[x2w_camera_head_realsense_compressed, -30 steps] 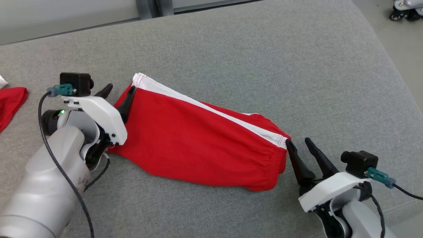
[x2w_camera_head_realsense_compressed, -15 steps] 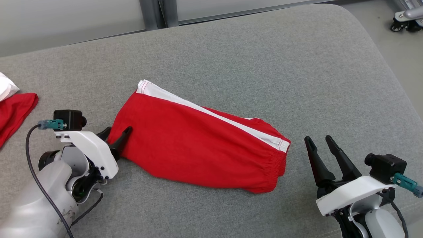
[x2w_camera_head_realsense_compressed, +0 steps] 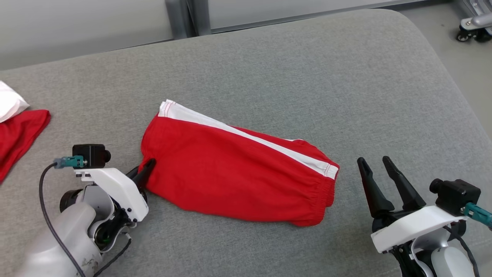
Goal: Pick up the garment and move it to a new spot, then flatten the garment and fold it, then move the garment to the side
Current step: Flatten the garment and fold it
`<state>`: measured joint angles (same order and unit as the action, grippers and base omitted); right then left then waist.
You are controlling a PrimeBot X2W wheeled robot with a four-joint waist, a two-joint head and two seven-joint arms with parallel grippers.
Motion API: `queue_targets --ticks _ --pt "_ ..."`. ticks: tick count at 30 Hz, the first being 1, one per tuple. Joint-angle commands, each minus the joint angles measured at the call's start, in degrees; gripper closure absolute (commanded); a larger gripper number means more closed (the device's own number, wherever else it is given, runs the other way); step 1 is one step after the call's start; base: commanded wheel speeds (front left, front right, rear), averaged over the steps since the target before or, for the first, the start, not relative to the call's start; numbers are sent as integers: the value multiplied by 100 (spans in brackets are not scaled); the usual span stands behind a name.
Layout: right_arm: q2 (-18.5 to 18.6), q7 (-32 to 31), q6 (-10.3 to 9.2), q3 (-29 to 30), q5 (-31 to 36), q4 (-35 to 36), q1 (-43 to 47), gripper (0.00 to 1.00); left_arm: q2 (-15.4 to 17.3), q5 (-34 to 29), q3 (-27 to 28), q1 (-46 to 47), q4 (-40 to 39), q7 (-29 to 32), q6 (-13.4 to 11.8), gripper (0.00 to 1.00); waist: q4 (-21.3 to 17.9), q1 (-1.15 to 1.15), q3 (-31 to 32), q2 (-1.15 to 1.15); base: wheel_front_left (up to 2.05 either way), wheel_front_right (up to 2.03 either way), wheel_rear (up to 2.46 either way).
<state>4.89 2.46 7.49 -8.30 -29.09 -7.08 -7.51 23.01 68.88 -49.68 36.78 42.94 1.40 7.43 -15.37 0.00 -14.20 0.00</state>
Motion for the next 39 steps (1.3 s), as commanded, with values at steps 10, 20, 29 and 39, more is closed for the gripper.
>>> queue_targets --ticks 10,20,29,39 --pt "91 -218 0 156 100 126 156 0 -45 305 352 -601 -211 -728 -372 100 491 0 242 0 0 0 0" --pt "330 -612 0 242 133 91 226 0 61 448 561 -1563 -1429 -1252 -1181 100 888 0 409 0 0 0 0" --pt "459 -946 0 118 7 -154 94 0 107 337 773 -2510 -2725 -1570 -1952 100 1094 0 548 0 0 0 0" --pt "495 -1043 0 -33 -113 -387 8 0 68 -62 774 -2596 -2828 -1632 -2182 0 1169 0 744 0 0 0 0"
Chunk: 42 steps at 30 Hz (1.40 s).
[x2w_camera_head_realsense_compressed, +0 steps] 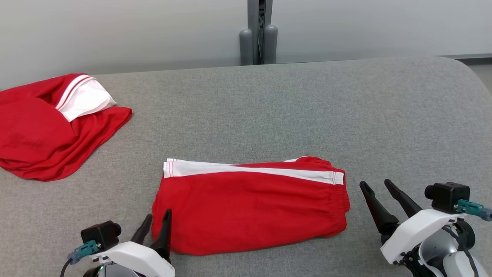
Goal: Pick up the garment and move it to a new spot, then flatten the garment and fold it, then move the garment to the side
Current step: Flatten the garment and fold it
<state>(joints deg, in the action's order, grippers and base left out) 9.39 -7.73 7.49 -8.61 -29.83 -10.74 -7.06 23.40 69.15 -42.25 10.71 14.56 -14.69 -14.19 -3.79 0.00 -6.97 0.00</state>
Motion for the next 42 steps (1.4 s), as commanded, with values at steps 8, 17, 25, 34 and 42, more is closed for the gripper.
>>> queue_targets --ticks 8,17,25,34,42 --pt "136 -122 0 -17 -150 -126 14 0 84 -1120 372 57 -283 -54 -275 0 126 0 159 0 0 0 0" --pt "232 -571 0 -113 -503 -595 -136 0 35 -1890 621 -187 -761 -51 -515 0 393 0 204 0 0 0 0" --pt "402 -792 0 -244 -784 -1224 -481 0 -10 -2045 715 -232 -939 -52 -591 0 719 0 92 0 0 0 0" --pt "481 -932 0 -478 -1508 -1914 -856 0 -60 -2110 779 -231 -1030 -52 -599 0 1075 0 -14 0 0 0 0" --pt "483 -842 0 -727 -2038 -2435 -1111 62 -54 -2121 820 -223 -1057 -53 -605 0 1206 0 -63 0 0 0 0"
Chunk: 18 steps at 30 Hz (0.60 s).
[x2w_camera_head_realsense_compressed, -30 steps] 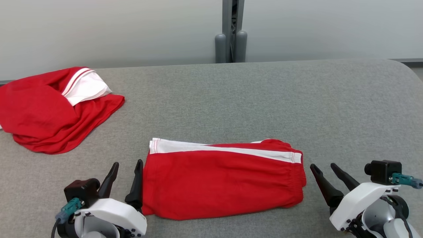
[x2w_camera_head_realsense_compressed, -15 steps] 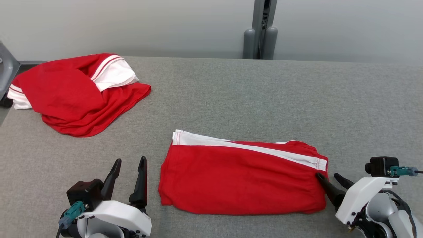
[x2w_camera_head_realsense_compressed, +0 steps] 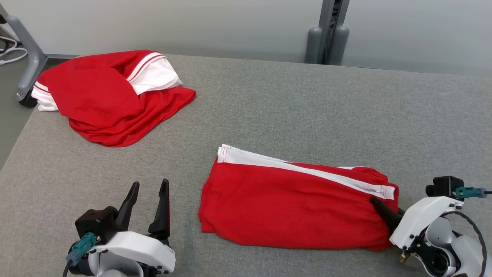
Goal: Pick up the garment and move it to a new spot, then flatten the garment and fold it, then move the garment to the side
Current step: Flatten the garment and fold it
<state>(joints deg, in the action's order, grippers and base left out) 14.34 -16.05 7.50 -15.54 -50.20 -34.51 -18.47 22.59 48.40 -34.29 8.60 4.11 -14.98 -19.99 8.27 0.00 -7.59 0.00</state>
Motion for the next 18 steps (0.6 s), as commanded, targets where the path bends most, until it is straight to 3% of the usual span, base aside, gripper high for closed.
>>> queue_targets --ticks 1,3,10,18 --pt "1 20 -2 -67 -75 -58 -6 73 27 -46 31 -16 -14 -24 -27 0 2 0 -2 0 0 0 0" --pt "79 51 -2 -136 -193 -44 -64 100 29 -44 45 -33 -18 -24 -36 0 -8 0 -4 0 0 0 0" --pt "389 -66 -2 -225 -716 227 -134 100 4 -76 26 -42 -91 -24 -17 0 -238 0 14 0 0 0 0" --pt "1170 -654 -2 -94 -713 466 -194 100 -62 -74 -45 16 -212 2 41 0 -678 0 45 0 0 0 0"
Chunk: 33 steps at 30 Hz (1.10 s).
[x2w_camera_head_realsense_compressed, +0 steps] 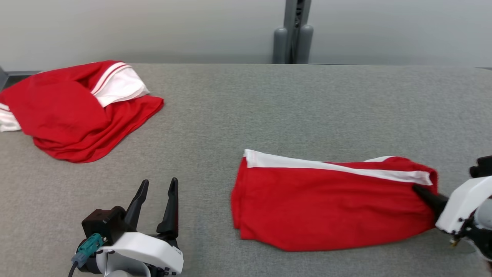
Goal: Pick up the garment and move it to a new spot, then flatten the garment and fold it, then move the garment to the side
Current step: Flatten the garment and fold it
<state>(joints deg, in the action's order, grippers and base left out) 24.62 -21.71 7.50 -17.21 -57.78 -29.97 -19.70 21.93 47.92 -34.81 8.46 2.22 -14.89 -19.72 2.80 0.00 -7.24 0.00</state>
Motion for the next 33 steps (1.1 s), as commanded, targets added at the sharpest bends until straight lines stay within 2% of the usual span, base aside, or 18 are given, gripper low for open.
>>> queue_targets --ticks 1,8,13,18,27,33 --pt "223 -158 -2 124 83 8 -92 100 0 -33 -3 41 -34 -2 21 0 -182 0 5 0 0 0 0" --pt "580 -568 -2 476 534 7 -273 100 -26 -41 -7 115 -73 -3 44 0 -401 0 -73 0 0 0 0" --pt "447 -864 -1 759 905 27 -471 100 -59 -66 8 159 -70 -9 57 0 -497 0 -151 0 0 0 0" --pt "17 -1325 -1 1034 1086 156 -589 100 -121 -75 -8 172 -16 -15 111 0 -539 0 -154 0 0 0 0" --pt "-985 -2489 -1 1714 1362 1193 -241 100 -257 -37 -65 97 162 -21 252 0 -443 0 56 0 0 0 0" --pt "-1785 -3184 -1 2061 1875 1950 71 100 -330 -48 -63 36 218 -26 300 0 -342 0 172 0 0 0 0"
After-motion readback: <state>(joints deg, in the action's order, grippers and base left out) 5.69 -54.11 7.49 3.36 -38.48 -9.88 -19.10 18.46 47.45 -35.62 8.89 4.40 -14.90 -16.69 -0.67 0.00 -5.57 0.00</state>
